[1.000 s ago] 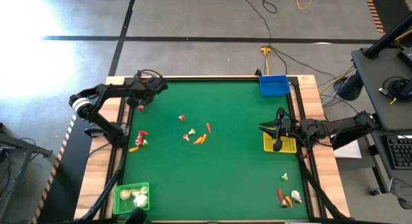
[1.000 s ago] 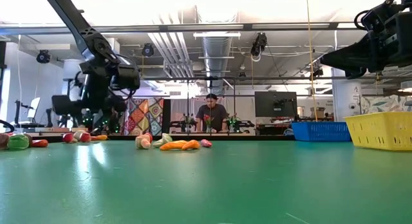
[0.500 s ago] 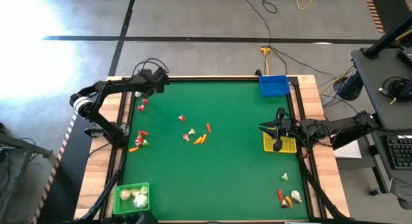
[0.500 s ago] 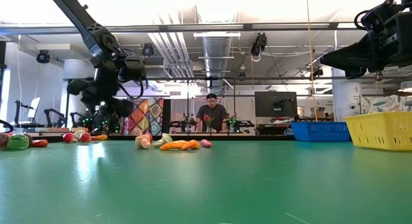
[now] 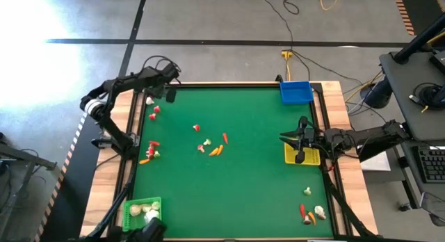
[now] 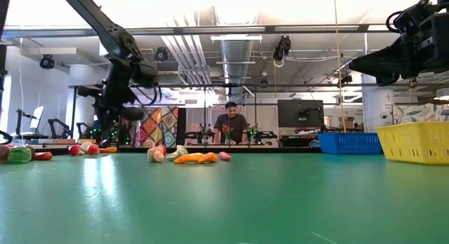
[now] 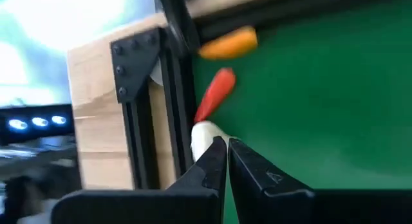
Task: Sort produce into baskets
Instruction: Put the white garlic into the green bin
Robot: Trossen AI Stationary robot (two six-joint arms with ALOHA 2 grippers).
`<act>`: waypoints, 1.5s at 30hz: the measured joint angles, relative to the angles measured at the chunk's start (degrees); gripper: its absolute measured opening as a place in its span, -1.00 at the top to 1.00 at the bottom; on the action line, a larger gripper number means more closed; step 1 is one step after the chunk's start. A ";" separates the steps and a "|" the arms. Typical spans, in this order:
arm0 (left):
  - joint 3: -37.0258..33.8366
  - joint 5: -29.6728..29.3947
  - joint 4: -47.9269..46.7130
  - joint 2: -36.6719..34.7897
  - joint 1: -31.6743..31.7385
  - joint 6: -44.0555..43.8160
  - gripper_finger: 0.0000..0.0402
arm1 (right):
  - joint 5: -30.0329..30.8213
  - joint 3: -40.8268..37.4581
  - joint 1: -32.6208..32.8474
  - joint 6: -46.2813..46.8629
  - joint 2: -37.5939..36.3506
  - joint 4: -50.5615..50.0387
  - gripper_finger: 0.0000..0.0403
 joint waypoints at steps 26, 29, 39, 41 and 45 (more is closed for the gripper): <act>6.24 -12.76 -14.18 19.33 -2.20 -6.21 1.00 | 0.00 0.00 0.00 0.00 0.00 -0.01 0.66; 4.87 -8.05 -12.40 16.57 -5.26 -3.66 1.00 | 0.00 -0.01 0.00 0.00 0.00 0.00 0.66; -0.40 4.53 0.33 7.28 -20.94 3.21 1.00 | 0.02 0.01 0.00 0.00 -0.02 -0.01 0.66; -0.31 1.87 1.07 5.88 -24.16 4.54 1.00 | 0.00 0.00 0.00 -0.01 -0.02 0.00 0.66; -0.16 -0.11 1.23 4.32 -28.12 6.68 0.92 | 0.00 0.01 0.00 0.00 -0.02 0.01 0.66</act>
